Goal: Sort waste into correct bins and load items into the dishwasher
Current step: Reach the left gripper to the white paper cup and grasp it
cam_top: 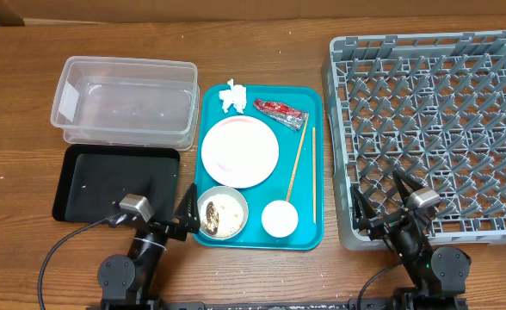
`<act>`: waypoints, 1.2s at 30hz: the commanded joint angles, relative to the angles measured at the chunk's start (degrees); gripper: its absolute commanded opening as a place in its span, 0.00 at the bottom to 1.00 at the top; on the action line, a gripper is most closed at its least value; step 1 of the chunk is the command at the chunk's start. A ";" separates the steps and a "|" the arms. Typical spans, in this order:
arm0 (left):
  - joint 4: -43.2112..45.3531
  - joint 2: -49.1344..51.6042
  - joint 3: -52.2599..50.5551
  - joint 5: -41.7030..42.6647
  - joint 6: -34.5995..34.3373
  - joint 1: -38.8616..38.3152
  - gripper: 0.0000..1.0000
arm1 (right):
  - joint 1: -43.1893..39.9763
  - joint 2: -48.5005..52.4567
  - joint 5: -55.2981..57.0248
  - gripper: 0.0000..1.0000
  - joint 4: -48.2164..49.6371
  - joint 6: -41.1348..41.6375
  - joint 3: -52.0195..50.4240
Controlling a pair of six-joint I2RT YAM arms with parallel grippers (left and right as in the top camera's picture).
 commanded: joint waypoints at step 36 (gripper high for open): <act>-60.59 61.92 64.52 -1.90 -3.48 -23.96 1.00 | -0.07 47.93 3.65 1.00 -51.87 13.75 52.83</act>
